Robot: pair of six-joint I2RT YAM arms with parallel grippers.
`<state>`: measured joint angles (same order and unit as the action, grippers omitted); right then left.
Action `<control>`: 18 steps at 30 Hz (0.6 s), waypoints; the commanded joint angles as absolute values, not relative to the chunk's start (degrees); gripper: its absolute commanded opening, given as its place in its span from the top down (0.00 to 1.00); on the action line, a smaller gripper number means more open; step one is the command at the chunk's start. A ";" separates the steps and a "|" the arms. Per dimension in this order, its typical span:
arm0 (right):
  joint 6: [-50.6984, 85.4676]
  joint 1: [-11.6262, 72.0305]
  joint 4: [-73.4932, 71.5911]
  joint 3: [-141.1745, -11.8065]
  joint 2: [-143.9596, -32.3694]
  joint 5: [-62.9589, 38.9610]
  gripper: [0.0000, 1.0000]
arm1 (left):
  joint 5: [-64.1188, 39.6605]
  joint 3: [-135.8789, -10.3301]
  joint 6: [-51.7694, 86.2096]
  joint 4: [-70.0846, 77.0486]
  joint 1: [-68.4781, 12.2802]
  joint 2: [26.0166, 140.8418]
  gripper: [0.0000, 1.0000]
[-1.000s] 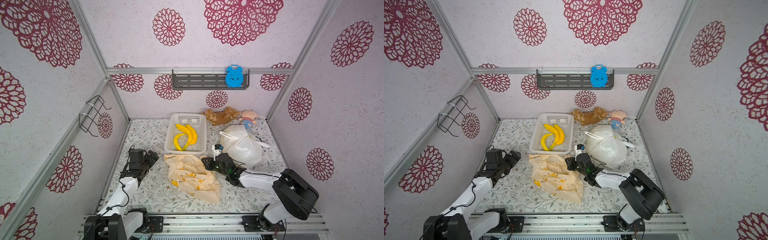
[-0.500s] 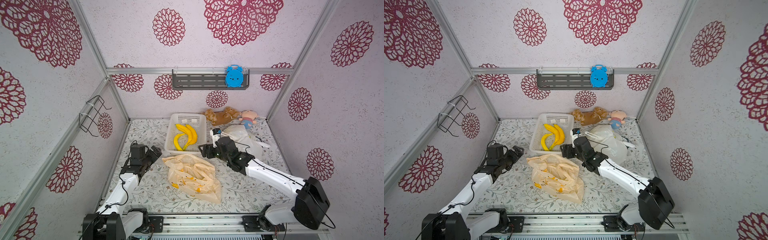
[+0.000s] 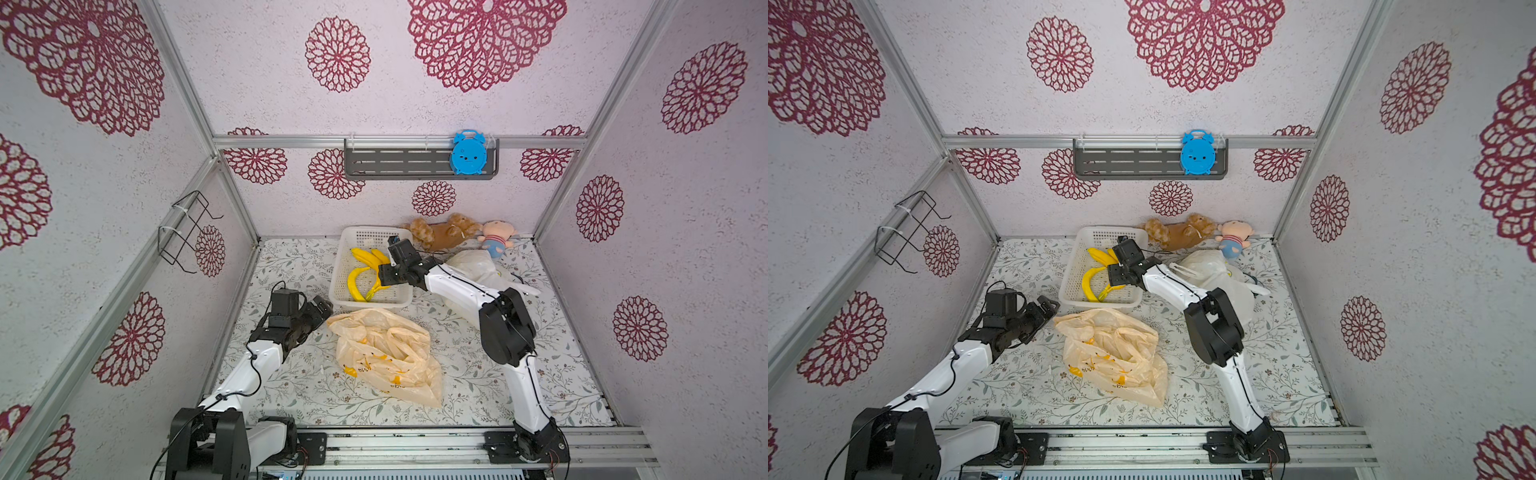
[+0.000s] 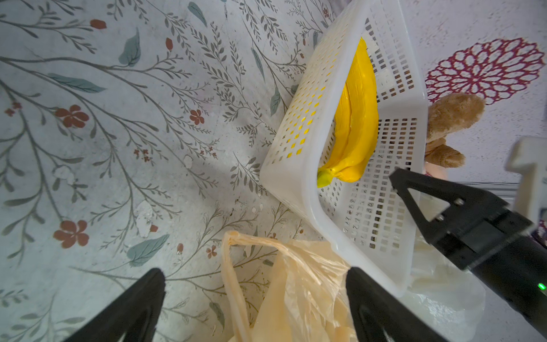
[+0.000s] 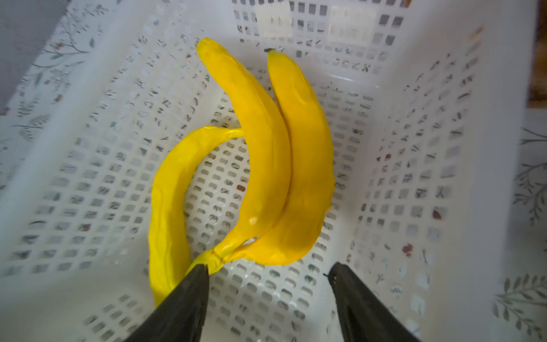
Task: Place the banana into a plastic bag & tie a knot
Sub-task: Pick up the banana from the basket.
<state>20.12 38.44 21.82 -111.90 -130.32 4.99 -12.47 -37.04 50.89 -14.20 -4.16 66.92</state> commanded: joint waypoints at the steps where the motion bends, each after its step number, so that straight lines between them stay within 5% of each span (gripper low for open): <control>1: 18.22 38.06 27.11 -119.48 -134.69 7.54 0.29 | -12.87 -35.08 51.40 -13.54 -4.96 65.08 0.02; 9: 18.54 38.06 32.18 -132.48 -145.30 12.50 0.26 | -12.17 -32.91 53.74 -10.78 -9.06 65.39 0.04; 18: 19.16 37.84 28.69 -127.63 -141.07 9.89 0.74 | -9.87 -32.61 54.55 -9.65 -10.59 64.58 0.19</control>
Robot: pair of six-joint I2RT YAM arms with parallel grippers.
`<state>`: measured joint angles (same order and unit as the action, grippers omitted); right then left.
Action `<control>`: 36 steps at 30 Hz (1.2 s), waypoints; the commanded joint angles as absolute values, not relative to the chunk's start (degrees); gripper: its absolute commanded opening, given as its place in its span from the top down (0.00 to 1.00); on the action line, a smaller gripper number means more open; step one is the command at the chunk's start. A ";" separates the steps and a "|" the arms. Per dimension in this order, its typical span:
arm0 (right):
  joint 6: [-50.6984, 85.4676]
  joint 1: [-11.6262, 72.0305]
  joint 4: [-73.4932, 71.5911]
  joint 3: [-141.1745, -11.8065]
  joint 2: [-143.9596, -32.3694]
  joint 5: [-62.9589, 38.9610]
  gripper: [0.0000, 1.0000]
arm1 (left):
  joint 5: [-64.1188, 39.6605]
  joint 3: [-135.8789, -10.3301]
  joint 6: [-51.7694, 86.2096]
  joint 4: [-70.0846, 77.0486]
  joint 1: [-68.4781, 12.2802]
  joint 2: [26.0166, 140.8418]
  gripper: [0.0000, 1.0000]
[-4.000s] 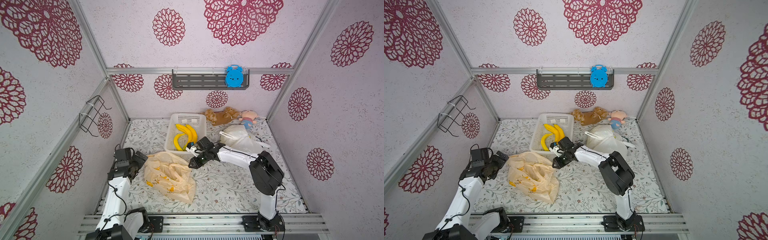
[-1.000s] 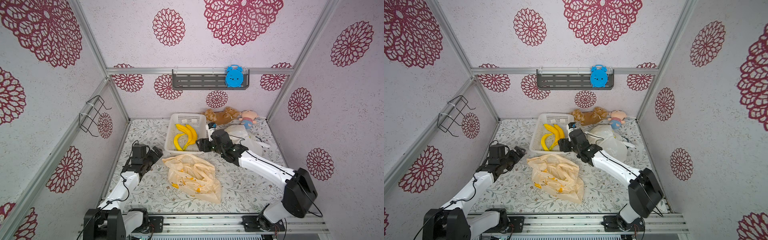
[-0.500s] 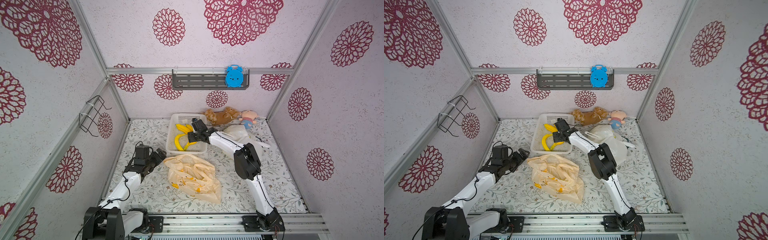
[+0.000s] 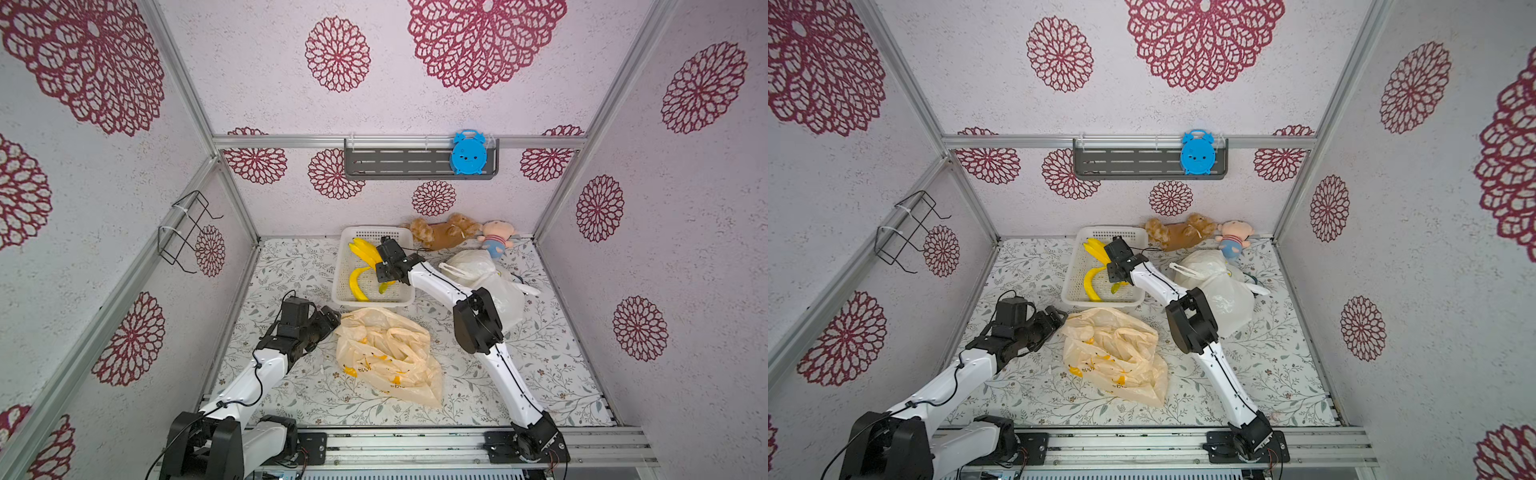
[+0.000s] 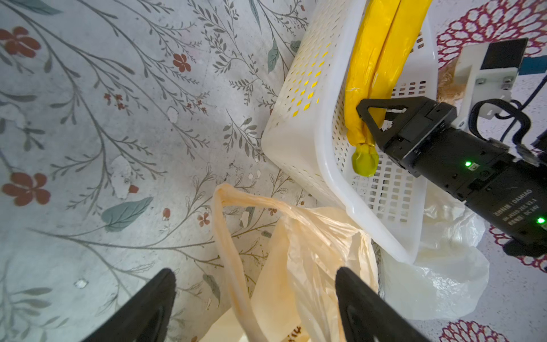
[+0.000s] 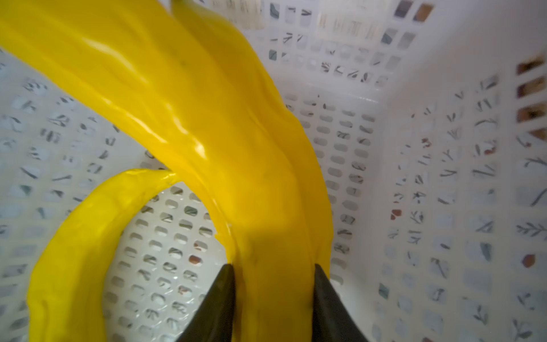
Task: Place the banana into a plastic bag & tie a knot
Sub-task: Pick up the banana from the basket, then place the banana into the plastic bag.
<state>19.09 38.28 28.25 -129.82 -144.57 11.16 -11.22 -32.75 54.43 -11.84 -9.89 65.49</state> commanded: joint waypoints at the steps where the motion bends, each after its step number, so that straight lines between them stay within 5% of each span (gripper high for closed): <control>1: 19.14 37.88 28.04 -126.79 -139.90 9.43 0.79 | -9.73 -32.61 54.59 -9.22 -10.72 64.81 0.21; 6: 18.46 37.86 24.91 -122.02 -133.63 5.34 1.00 | -9.32 -32.96 54.48 -7.24 -11.12 66.74 0.34; 15: 20.24 37.92 13.14 -102.31 -115.88 -4.00 1.00 | -7.51 -33.01 53.70 -4.63 -11.95 69.84 0.60; 24: 23.65 39.47 -1.16 -79.87 -99.82 -17.67 1.00 | -6.16 -31.91 54.18 -3.76 -13.70 64.74 0.99; 36: 29.22 45.35 -14.26 -64.25 -95.74 -22.14 1.00 | -4.09 -31.73 54.99 -7.24 -15.37 59.52 0.97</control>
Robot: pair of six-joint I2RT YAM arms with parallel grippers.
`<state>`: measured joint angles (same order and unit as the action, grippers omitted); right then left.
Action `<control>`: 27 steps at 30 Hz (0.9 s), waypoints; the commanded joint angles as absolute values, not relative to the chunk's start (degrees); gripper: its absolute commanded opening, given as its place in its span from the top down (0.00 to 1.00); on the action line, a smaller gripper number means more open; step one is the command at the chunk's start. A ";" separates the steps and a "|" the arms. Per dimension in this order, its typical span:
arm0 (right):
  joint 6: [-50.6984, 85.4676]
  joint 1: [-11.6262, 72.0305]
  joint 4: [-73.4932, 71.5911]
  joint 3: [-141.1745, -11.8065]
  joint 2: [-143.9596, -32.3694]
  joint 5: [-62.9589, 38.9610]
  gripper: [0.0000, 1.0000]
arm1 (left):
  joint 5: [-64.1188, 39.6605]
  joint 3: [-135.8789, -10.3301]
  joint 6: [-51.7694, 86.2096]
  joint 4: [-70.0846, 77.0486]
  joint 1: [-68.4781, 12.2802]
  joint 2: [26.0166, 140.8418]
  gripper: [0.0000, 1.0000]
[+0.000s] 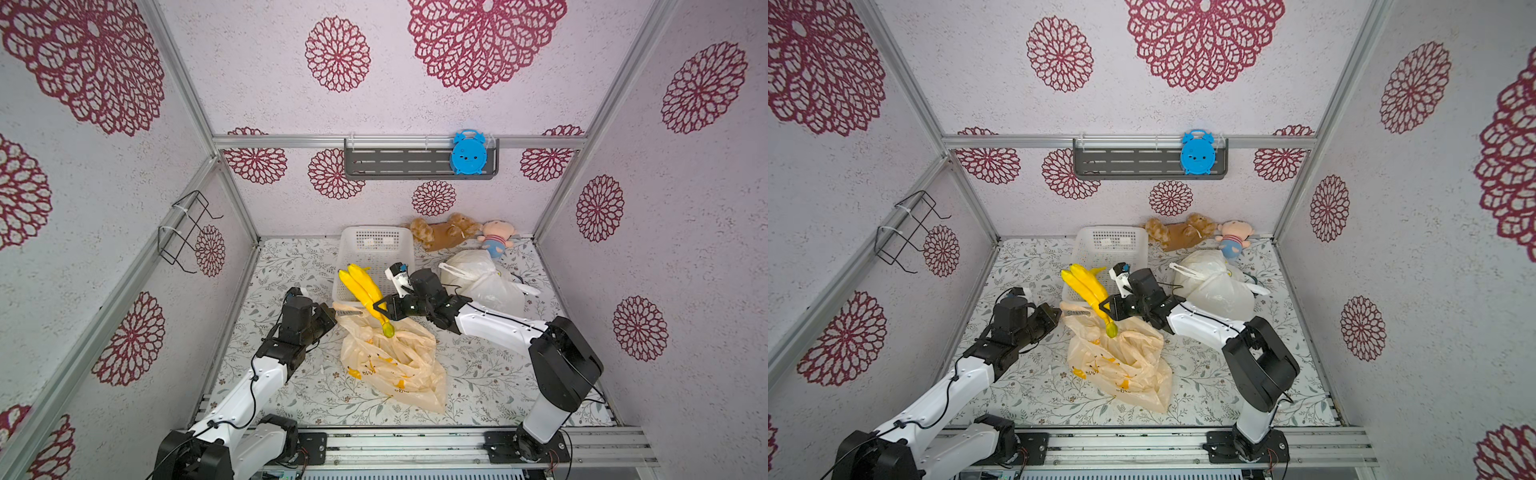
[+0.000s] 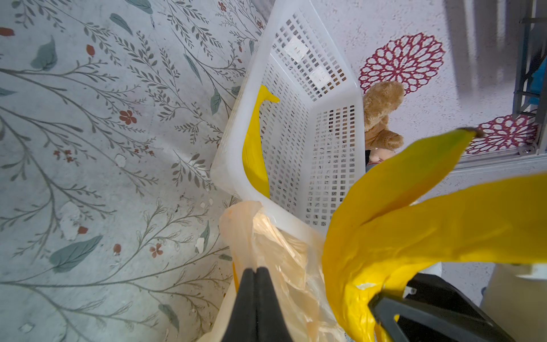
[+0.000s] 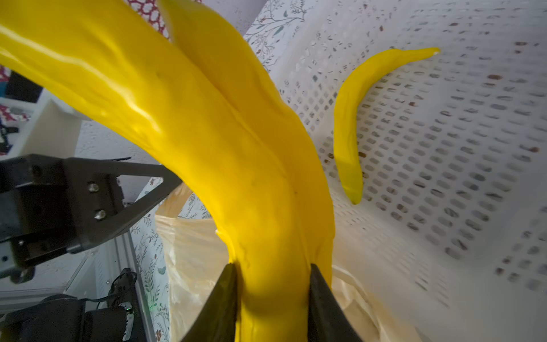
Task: Place the banana into a plastic bag & tie a knot
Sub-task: Place the banana into the plastic bag.
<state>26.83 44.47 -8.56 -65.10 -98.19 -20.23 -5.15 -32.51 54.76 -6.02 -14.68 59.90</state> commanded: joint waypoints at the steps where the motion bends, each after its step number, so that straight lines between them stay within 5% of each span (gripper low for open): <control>1: 29.33 45.77 -14.50 -63.40 -95.49 -21.33 1.00 | -3.79 -31.64 54.89 -7.52 -15.35 59.77 0.84; 5: 29.62 45.88 -14.81 -60.38 -93.42 -18.24 1.00 | -3.19 -31.05 55.08 -9.17 -15.38 60.34 0.38; 8: 29.95 45.90 -15.20 -58.66 -92.22 -16.90 1.00 | -3.75 -30.10 55.57 -9.45 -15.31 60.35 0.17; 13: 31.10 45.91 -16.89 -56.82 -91.40 -16.26 1.00 | -7.70 -28.29 57.74 -6.84 -15.21 61.57 0.02; 17: 31.63 45.96 -18.36 -55.93 -91.58 -15.71 1.00 | -11.68 -25.73 61.28 2.30 -15.22 65.39 0.03; 21: 32.32 45.97 -19.88 -55.59 -92.60 -15.54 1.00 | -15.13 -23.87 66.57 15.69 -15.45 70.26 0.16; 27: 32.22 46.52 -20.54 -55.37 -94.11 -16.19 1.00 | -11.49 -23.27 68.06 20.20 -16.81 68.85 0.69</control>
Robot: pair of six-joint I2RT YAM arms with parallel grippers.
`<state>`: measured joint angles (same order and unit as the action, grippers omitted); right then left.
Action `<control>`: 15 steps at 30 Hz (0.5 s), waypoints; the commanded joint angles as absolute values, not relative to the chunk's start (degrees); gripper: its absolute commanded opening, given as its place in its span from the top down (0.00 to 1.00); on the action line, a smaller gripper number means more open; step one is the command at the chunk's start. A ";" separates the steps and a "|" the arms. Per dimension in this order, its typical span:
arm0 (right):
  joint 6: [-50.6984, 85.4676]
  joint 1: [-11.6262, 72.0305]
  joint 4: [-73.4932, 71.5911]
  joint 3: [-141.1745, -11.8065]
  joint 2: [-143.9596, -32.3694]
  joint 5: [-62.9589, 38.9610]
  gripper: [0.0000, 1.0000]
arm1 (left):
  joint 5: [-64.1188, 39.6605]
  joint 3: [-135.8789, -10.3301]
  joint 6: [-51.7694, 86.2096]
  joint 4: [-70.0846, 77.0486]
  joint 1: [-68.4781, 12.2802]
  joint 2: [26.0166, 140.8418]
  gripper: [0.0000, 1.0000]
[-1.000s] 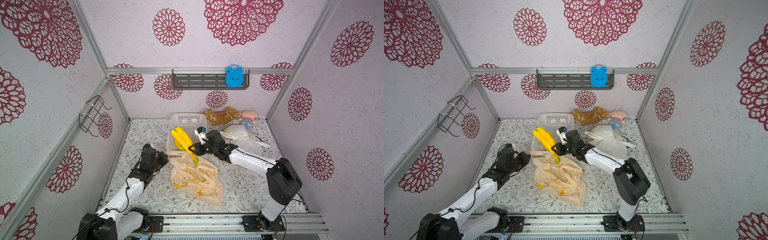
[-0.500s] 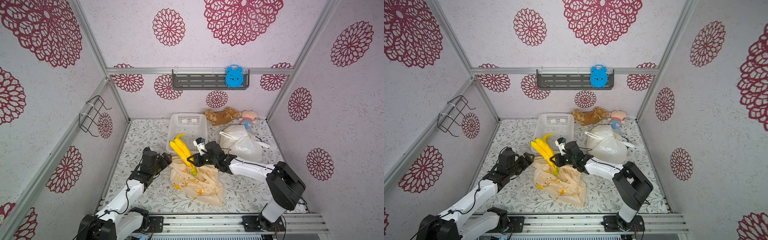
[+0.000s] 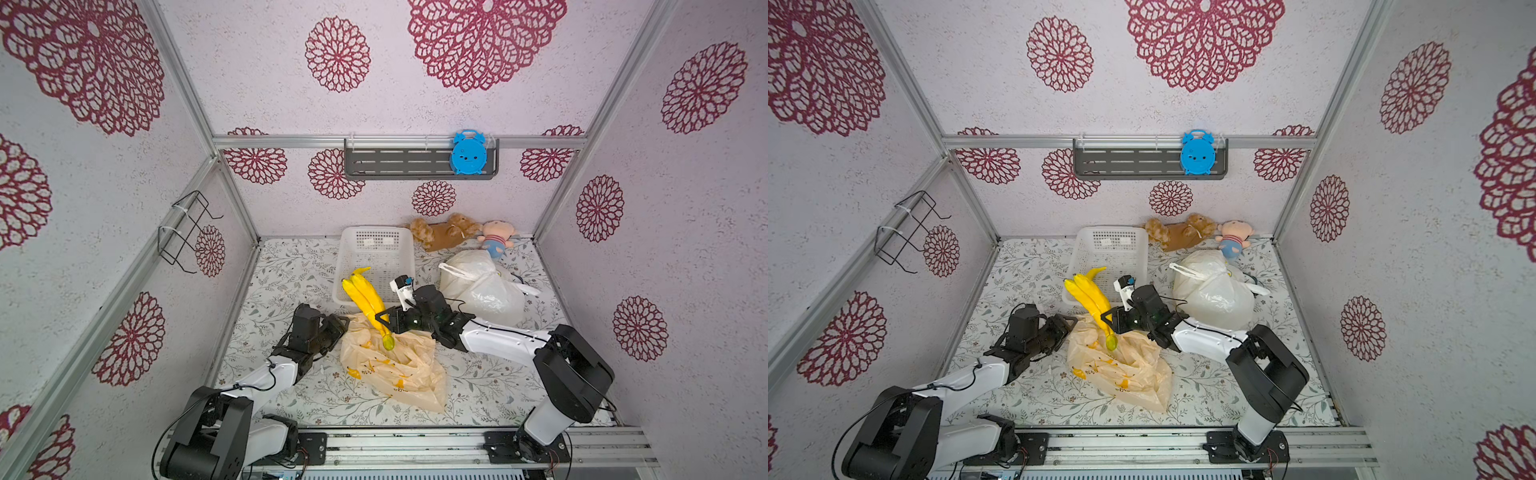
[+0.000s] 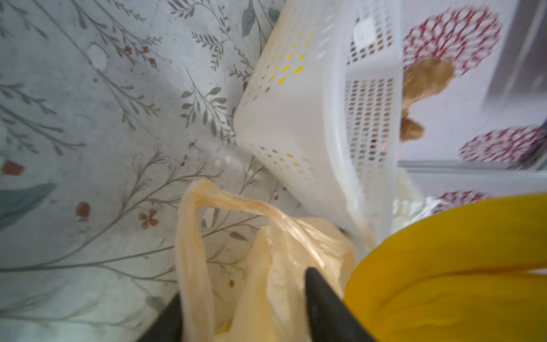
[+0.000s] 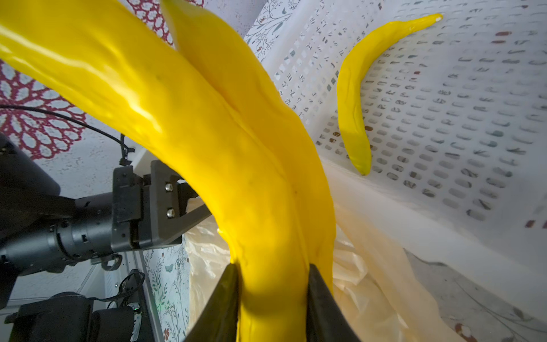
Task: Place the banana into a plastic bag & tie a knot
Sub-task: Place the banana into the plastic bag.
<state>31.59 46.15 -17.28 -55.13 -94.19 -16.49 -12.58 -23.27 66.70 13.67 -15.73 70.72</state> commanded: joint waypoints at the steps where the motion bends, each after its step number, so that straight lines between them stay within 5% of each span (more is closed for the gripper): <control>1: 31.73 46.81 -20.17 -55.48 -94.13 -15.88 1.00 | -10.60 -23.18 67.80 19.43 -16.95 67.63 0.76; 6: 28.96 47.88 -19.77 -54.24 -94.13 -15.91 1.00 | -7.35 -21.85 66.57 17.02 -17.67 61.16 1.00; 15: 24.56 50.01 -21.50 -51.09 -94.06 -18.57 1.00 | -6.72 -20.29 64.65 16.88 -18.49 56.11 1.00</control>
<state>27.92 48.90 -19.00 -50.48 -94.24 -17.04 -7.64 -21.52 66.11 15.62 -17.74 56.95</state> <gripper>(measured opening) 0.338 0.045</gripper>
